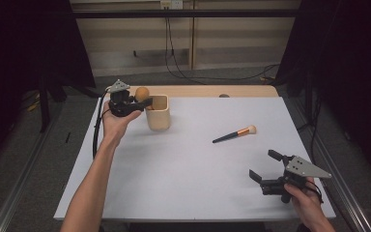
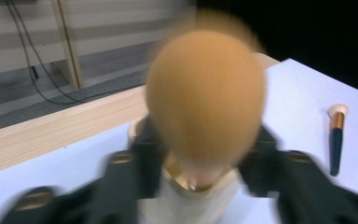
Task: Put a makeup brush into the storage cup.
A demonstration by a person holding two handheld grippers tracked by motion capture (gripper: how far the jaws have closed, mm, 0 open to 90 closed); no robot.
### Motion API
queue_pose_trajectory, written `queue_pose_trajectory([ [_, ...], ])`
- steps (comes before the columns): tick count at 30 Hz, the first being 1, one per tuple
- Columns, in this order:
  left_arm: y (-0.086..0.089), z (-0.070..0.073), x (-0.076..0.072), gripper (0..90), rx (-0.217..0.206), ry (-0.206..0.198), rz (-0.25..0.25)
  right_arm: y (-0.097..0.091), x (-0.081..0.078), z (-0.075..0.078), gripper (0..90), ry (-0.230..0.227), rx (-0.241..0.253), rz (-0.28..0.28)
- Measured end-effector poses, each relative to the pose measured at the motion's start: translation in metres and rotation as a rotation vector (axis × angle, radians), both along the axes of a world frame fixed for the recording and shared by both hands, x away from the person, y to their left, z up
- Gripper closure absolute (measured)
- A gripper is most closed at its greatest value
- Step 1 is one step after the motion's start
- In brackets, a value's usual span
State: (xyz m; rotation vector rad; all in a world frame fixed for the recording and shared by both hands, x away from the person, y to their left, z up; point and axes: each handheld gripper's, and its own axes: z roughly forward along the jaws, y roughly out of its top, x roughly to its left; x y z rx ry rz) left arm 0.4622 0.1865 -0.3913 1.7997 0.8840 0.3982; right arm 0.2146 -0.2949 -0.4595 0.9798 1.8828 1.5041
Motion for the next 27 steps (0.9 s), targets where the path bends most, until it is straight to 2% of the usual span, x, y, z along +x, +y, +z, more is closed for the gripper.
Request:
queue_pose_trajectory([
  [2,0.001,-0.001,-0.001,41.6,-0.002,-0.006,0.005,0.000,0.000,0.000,0.0,0.000,0.001,0.002],
  [8,0.004,-0.001,-0.002,21.5,-0.022,-0.008,0.030,0.000,0.000,0.000,0.0,0.003,0.005,0.002],
  [9,0.004,-0.001,-0.003,19.0,-0.015,-0.013,0.026,0.001,0.000,0.000,0.0,0.002,0.005,0.004],
  [11,0.003,0.000,-0.004,16.1,-0.026,-0.019,0.019,0.001,0.000,0.000,0.0,0.002,0.004,0.004],
  [16,0.004,0.002,-0.006,5.6,-0.052,-0.011,0.038,0.001,0.001,0.000,0.0,0.001,0.006,0.000],
  [17,0.005,0.002,-0.006,4.0,-0.054,0.000,0.025,0.001,0.000,0.000,0.0,-0.001,0.004,0.003],
  [19,0.007,0.003,-0.007,5.6,-0.069,0.027,0.007,0.000,0.000,0.000,0.0,-0.002,0.003,0.005],
  [21,0.009,0.003,-0.011,2.2,-0.059,0.008,-0.005,0.000,0.001,0.000,0.0,0.000,0.007,0.001],
  [25,0.012,0.001,-0.020,2.0,-0.047,-0.022,0.000,0.000,0.001,0.000,0.0,-0.001,0.006,0.001],
  [27,0.014,0.001,-0.024,2.1,-0.052,-0.024,-0.004,0.000,0.001,0.000,0.0,-0.001,0.004,0.003],
])
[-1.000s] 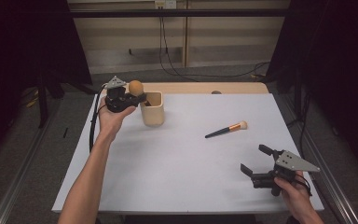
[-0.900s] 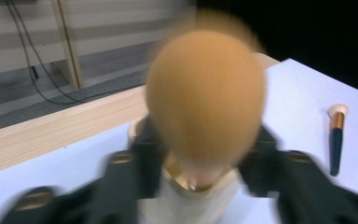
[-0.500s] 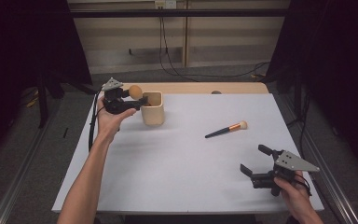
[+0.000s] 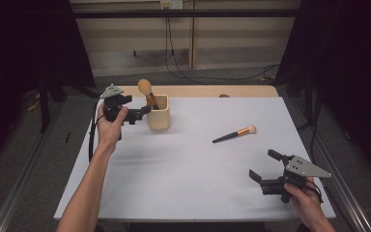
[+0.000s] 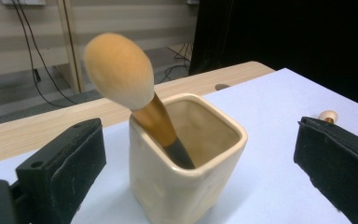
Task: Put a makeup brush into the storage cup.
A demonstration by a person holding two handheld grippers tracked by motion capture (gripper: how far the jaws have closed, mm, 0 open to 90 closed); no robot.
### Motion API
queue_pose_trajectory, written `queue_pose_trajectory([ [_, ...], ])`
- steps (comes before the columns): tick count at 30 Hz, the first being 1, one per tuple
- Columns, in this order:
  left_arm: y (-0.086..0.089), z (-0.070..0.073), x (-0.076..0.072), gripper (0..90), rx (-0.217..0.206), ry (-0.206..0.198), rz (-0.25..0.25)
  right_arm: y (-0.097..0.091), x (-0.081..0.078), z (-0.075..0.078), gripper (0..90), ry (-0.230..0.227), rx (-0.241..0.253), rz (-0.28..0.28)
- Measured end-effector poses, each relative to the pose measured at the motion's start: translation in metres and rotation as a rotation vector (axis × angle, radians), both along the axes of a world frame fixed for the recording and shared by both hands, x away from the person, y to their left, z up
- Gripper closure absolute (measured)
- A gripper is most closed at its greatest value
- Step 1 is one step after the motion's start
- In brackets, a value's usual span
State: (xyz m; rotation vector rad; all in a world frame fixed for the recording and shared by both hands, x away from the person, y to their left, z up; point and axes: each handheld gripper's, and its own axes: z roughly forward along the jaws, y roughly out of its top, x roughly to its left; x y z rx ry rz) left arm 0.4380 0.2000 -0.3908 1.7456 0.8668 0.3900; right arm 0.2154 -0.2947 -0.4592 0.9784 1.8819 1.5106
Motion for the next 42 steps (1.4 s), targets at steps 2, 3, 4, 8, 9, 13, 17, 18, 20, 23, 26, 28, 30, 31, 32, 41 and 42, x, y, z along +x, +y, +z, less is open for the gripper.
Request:
queue_pose_trajectory([
  [2,0.001,-0.001,-0.004,2.0,0.004,-0.016,-0.006,0.000,0.000,0.000,0.0,-0.001,0.000,-0.001],
  [3,0.001,-0.002,-0.007,2.1,0.017,-0.023,-0.007,0.000,0.000,0.000,0.0,-0.001,0.000,0.001],
  [4,0.001,-0.002,-0.009,2.1,0.025,-0.028,-0.002,0.000,0.000,0.000,0.0,0.001,0.000,0.000],
  [8,0.005,-0.006,-0.017,2.2,0.010,-0.041,0.001,-0.001,0.000,0.000,0.0,0.000,0.002,-0.005],
  [9,0.006,-0.007,-0.019,2.1,0.015,-0.035,0.003,-0.001,0.000,0.000,0.0,0.000,0.001,-0.006],
  [13,0.008,-0.010,-0.028,2.6,0.022,-0.030,0.010,-0.001,0.000,0.000,0.0,0.002,0.000,-0.003],
  [17,0.010,-0.010,-0.038,2.6,0.011,-0.043,-0.001,-0.001,0.000,0.000,0.0,0.003,-0.001,-0.004],
  [18,0.010,-0.010,-0.041,2.7,0.013,-0.046,-0.003,0.000,0.000,0.000,0.0,0.003,0.000,-0.004],
  [20,0.010,-0.011,-0.045,2.6,0.022,-0.044,-0.006,-0.001,0.000,0.000,0.0,0.003,0.000,-0.003],
  [23,0.011,-0.013,-0.052,2.8,0.029,-0.052,-0.012,-0.001,0.000,0.000,0.0,0.004,0.000,-0.005],
  [26,0.013,-0.015,-0.059,2.8,0.021,-0.059,-0.012,-0.001,0.000,0.000,0.0,0.003,0.000,-0.007],
  [28,0.014,-0.019,-0.065,2.7,0.015,-0.076,0.012,-0.001,0.000,0.000,0.0,0.003,0.001,-0.008],
  [30,0.015,-0.023,-0.070,2.8,0.020,-0.071,0.014,-0.001,0.000,0.000,0.0,0.002,0.001,-0.008],
  [31,0.015,-0.025,-0.072,2.8,0.015,-0.065,0.013,-0.001,0.000,0.000,0.0,0.003,0.000,-0.007],
  [32,0.016,-0.027,-0.075,2.8,0.009,-0.062,0.005,-0.001,0.000,0.000,0.0,0.004,0.000,-0.007],
  [41,0.021,-0.033,-0.100,2.7,-0.011,-0.077,-0.018,-0.001,-0.001,0.000,0.0,0.005,0.000,-0.010],
  [42,0.022,-0.033,-0.103,2.7,-0.014,-0.079,-0.019,-0.001,-0.001,0.000,0.0,0.005,0.000,-0.011],
])
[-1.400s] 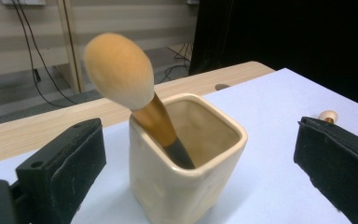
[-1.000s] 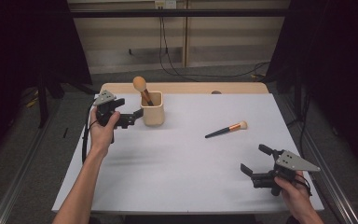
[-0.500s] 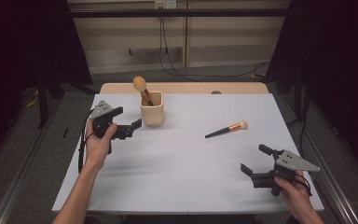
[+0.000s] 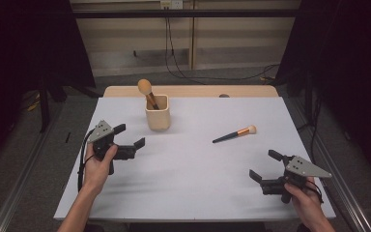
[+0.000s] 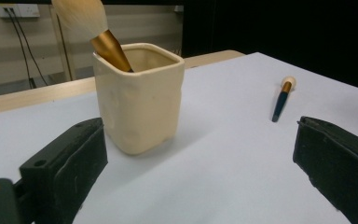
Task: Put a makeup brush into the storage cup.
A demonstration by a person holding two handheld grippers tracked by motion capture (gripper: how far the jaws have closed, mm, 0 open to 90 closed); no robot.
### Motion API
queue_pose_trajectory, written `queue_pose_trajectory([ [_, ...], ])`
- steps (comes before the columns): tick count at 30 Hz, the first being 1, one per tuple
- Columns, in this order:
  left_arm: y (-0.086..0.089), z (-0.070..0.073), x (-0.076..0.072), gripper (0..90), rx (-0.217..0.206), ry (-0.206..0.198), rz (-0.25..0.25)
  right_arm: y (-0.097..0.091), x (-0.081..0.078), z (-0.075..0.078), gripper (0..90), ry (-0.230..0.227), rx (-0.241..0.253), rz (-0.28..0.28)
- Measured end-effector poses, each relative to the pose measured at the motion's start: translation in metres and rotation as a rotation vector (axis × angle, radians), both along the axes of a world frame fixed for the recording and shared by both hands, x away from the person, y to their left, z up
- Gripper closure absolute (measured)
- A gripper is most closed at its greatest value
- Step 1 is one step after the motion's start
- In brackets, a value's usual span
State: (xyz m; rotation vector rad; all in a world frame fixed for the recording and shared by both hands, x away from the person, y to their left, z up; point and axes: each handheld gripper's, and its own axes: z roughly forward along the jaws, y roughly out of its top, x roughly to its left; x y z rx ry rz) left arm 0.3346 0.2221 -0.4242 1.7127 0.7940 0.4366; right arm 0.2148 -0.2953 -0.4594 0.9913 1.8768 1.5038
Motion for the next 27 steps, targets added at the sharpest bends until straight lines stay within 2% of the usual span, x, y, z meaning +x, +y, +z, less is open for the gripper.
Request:
queue_pose_trajectory([
  [2,0.003,0.000,-0.006,2.7,0.005,-0.005,-0.001,0.000,0.000,0.000,0.0,0.000,0.001,0.002],
  [5,0.007,-0.002,-0.015,2.6,0.005,-0.014,0.023,0.000,-0.001,0.000,0.0,-0.002,-0.003,0.001],
  [7,0.010,-0.004,-0.020,2.4,-0.008,-0.007,0.022,0.000,-0.001,0.000,0.0,-0.002,-0.001,0.002],
  [12,0.013,-0.013,-0.032,2.6,0.004,0.006,0.035,0.000,0.000,0.000,0.0,-0.002,0.001,-0.001],
  [16,0.016,-0.018,-0.041,2.7,0.010,-0.004,0.036,0.000,0.001,0.000,0.0,-0.001,-0.003,-0.002],
  [19,0.021,-0.020,-0.050,2.7,-0.008,-0.013,0.043,0.000,0.000,0.000,0.0,-0.002,-0.002,-0.005],
  [21,0.024,-0.022,-0.056,2.8,0.015,-0.026,0.059,-0.001,-0.001,0.000,0.0,-0.001,-0.001,-0.011],
  [23,0.028,-0.023,-0.060,2.8,0.006,-0.021,0.062,-0.001,-0.001,0.000,0.0,-0.001,0.001,-0.016],
  [25,0.032,-0.024,-0.064,2.8,0.043,-0.012,0.055,-0.001,-0.001,0.001,0.0,-0.003,-0.001,-0.019],
  [27,0.035,-0.027,-0.070,2.7,0.021,0.000,0.069,0.000,-0.002,0.001,0.0,-0.004,0.001,-0.022],
])
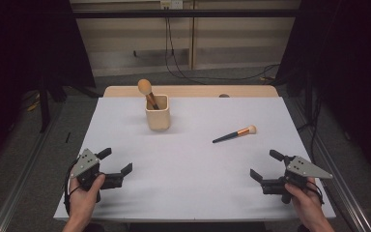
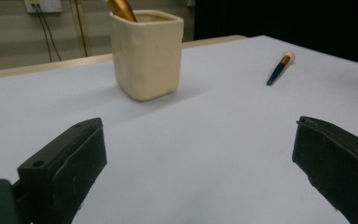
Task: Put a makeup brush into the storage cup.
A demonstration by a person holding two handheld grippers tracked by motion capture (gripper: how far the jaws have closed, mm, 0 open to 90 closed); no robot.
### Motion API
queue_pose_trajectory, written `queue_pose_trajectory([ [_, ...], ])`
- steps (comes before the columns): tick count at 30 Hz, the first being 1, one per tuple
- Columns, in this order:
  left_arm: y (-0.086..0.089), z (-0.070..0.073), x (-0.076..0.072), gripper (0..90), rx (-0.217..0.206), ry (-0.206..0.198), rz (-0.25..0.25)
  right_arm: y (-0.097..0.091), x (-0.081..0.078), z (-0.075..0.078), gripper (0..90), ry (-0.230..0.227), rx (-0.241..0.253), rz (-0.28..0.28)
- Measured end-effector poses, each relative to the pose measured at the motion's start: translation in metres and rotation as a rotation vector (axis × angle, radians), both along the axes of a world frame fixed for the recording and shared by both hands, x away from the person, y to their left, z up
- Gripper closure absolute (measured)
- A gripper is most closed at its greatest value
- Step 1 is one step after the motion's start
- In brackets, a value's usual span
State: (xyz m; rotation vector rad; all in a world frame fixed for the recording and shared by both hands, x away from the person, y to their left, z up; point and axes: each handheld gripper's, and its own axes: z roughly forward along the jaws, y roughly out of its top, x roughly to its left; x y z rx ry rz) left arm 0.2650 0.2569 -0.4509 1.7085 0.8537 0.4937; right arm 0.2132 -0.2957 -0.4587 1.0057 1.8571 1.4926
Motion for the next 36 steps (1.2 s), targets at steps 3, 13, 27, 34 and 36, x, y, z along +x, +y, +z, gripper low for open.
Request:
queue_pose_trajectory([
  [3,0.001,-0.003,-0.008,2.7,0.005,0.002,0.008,0.000,0.001,0.000,0.0,0.000,0.001,-0.004],
  [13,0.009,-0.003,-0.031,2.2,0.002,-0.058,-0.007,-0.004,-0.005,0.001,0.0,-0.006,-0.006,-0.008],
  [27,0.010,-0.008,-0.029,2.8,0.006,-0.047,0.017,-0.002,0.003,0.005,0.0,-0.017,0.014,-0.017],
  [34,0.005,-0.008,-0.029,2.9,0.001,-0.022,0.022,0.000,0.017,0.013,0.0,0.004,0.011,-0.049],
  [36,0.003,-0.008,-0.030,3.1,0.021,-0.041,0.008,0.000,0.019,0.016,0.0,0.009,0.012,-0.053],
])
